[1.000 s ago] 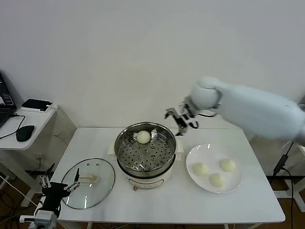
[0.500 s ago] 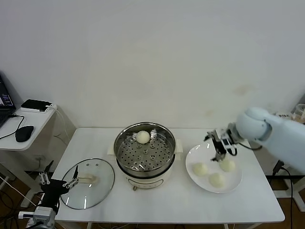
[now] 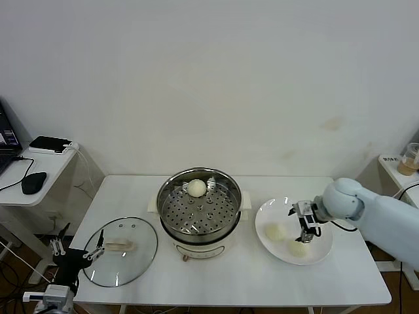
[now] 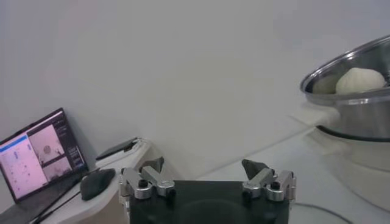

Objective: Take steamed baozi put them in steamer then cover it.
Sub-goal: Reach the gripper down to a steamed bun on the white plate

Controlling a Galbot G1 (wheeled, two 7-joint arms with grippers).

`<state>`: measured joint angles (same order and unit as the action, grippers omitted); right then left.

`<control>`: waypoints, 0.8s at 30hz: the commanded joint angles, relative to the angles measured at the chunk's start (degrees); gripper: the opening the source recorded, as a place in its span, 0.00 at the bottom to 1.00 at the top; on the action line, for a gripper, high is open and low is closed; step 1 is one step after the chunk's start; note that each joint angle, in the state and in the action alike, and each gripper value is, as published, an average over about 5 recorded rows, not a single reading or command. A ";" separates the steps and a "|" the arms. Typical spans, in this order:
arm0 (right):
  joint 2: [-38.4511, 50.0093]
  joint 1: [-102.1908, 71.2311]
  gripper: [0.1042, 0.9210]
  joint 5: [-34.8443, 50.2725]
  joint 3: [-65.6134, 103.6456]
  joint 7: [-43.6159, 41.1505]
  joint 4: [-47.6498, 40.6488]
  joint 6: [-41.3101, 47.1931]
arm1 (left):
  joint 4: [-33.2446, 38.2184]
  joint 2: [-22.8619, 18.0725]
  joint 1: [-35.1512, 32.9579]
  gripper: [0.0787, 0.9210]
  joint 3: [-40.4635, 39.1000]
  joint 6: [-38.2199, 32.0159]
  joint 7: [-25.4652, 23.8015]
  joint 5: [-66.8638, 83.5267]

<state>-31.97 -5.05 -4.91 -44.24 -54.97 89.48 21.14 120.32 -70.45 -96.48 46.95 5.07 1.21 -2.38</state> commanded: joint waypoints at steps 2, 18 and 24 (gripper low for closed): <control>-7.30 -5.05 0.88 -2.58 2.43 1.39 -8.45 -0.74 | -0.11 0.12 -0.08 0.88 0.41 -0.04 -0.06 0.06; -15.12 -2.07 0.87 -2.75 -0.30 1.55 -15.16 0.31 | -0.24 -0.22 -0.17 0.88 1.31 -0.09 -0.09 0.10; -14.73 -1.72 0.75 -2.74 -0.78 0.67 -14.75 1.97 | -0.27 -0.60 -0.08 0.88 1.29 -0.08 -0.05 0.15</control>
<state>-44.49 -6.76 -7.37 -44.70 -54.11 76.76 21.88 120.08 -71.07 -96.58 48.25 4.99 1.15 -2.25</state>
